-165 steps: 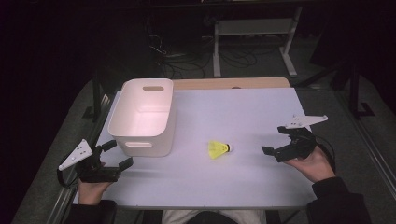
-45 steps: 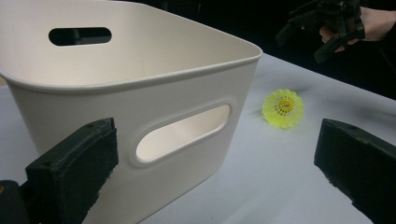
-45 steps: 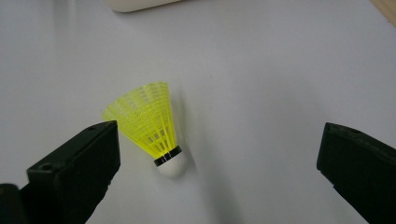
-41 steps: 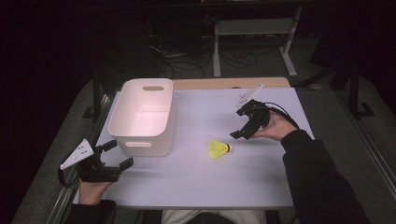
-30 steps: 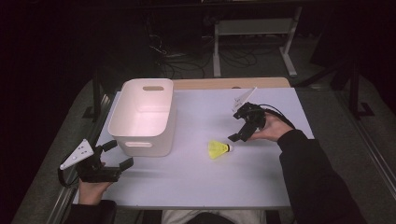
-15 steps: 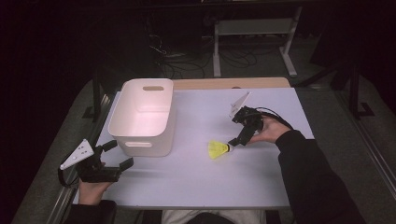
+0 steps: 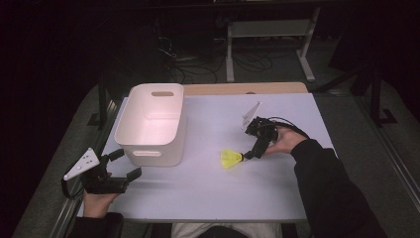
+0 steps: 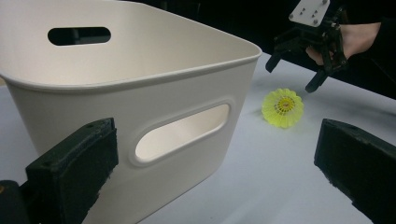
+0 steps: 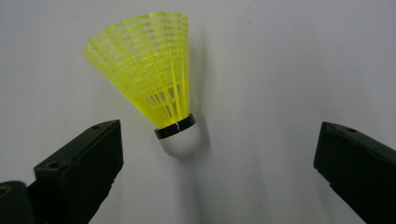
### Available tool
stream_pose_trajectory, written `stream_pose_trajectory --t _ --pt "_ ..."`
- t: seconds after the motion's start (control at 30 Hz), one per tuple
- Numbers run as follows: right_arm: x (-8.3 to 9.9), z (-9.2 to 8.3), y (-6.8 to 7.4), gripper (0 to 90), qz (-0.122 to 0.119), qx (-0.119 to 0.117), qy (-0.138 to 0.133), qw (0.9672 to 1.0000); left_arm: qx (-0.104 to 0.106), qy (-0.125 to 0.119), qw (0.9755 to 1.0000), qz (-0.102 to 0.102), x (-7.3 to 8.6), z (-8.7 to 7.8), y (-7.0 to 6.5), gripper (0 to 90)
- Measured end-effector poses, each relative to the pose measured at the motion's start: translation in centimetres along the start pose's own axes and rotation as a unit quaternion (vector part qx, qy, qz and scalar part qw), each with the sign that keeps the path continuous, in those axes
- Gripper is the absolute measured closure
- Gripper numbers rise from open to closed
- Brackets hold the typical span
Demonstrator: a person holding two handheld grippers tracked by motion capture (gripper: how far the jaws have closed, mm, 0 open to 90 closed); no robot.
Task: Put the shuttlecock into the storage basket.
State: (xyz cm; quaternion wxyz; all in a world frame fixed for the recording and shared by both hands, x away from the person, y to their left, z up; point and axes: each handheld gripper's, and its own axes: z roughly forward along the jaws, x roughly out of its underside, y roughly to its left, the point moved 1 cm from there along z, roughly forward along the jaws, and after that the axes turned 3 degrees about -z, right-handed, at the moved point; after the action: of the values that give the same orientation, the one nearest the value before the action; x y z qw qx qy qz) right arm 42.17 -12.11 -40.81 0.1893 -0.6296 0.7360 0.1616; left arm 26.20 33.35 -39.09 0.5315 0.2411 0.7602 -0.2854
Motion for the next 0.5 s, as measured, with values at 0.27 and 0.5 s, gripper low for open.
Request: stream_pose_trajectory --t 0.27,0.5 --pt "-0.16 0.48 0.38 7.1 -0.010 -0.012 0.010 0.9998 -0.001 0.001 1.0000 0.000 0.01 0.02 0.00 0.0" --pt "-0.06 0.97 0.70 15.4 -0.017 -0.030 0.013 0.9993 0.000 0.001 1.0000 0.001 0.01 0.02 0.00 0.0"
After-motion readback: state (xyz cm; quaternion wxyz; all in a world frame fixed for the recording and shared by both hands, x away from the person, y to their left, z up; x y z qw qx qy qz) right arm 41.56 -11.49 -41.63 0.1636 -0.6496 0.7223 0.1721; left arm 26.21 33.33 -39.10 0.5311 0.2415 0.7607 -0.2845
